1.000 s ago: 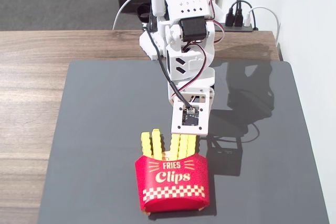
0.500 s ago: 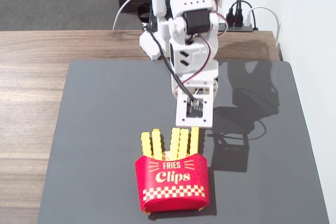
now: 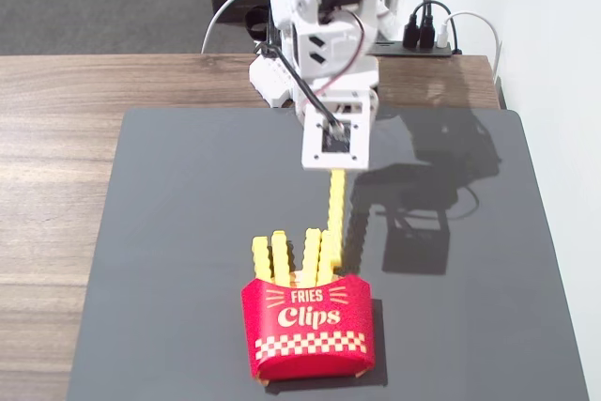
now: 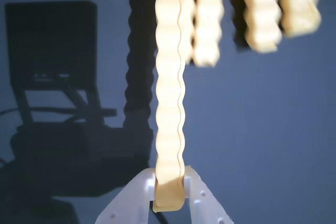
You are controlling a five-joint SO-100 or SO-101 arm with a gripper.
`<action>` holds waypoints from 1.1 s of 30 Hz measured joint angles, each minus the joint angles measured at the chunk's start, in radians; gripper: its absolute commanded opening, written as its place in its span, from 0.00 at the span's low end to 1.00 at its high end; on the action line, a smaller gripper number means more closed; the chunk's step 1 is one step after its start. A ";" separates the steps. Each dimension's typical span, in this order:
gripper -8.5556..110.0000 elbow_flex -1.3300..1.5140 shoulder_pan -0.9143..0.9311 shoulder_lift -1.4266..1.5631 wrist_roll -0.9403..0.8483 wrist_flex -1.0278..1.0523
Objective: Grab a fry
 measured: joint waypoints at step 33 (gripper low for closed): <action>0.08 -0.253 0.296 0.403 -0.356 0.497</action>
